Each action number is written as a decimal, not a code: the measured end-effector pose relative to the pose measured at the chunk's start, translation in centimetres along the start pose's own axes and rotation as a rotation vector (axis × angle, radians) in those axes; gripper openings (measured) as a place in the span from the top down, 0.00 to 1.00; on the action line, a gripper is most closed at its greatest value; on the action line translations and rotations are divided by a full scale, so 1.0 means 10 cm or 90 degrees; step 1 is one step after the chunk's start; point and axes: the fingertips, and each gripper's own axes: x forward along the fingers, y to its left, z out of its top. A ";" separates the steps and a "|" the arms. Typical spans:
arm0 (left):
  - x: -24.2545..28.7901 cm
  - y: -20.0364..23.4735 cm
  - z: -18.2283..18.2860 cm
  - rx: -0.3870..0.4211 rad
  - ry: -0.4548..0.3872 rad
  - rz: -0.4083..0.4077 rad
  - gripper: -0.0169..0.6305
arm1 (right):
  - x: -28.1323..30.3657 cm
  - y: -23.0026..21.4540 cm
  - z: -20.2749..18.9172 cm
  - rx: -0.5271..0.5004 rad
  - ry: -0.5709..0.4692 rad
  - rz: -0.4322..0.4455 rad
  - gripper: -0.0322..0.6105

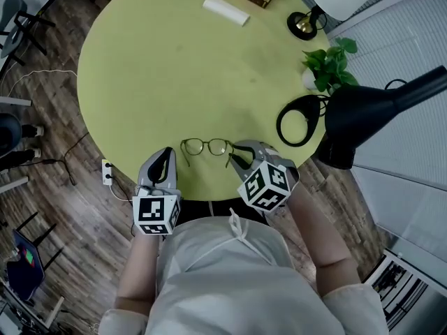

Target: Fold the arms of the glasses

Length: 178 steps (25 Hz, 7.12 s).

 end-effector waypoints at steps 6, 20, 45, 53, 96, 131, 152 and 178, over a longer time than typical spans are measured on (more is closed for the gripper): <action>0.07 0.07 -0.03 -0.004 0.014 -0.002 0.96 | 0.04 0.00 0.03 -0.052 0.009 0.005 0.92; 0.25 -0.02 -0.04 -0.006 0.018 -0.048 0.96 | 0.04 0.00 0.04 -0.133 0.012 0.022 0.93; 0.76 -0.45 -0.55 -0.028 0.129 -0.097 0.96 | 0.04 -0.02 -0.02 -0.102 -0.013 0.040 0.93; 0.85 -0.47 -0.67 -0.046 0.154 -0.089 0.96 | 0.04 -0.05 -0.04 -0.105 -0.020 0.047 0.93; 0.55 -0.27 -1.16 -0.226 0.268 -0.046 0.96 | 0.31 0.09 0.32 -0.125 0.030 0.092 0.91; 0.39 -0.26 -0.89 -0.209 0.216 -0.042 0.96 | 0.73 0.16 0.51 -0.065 -0.018 0.102 0.77; -0.85 -0.59 1.87 0.076 -0.222 -0.094 0.96 | -1.72 -0.44 1.22 0.298 -0.414 -0.290 0.95; -1.10 -0.49 1.78 0.085 -0.222 -0.153 0.96 | -1.87 -0.17 1.32 0.336 -0.398 -0.417 0.95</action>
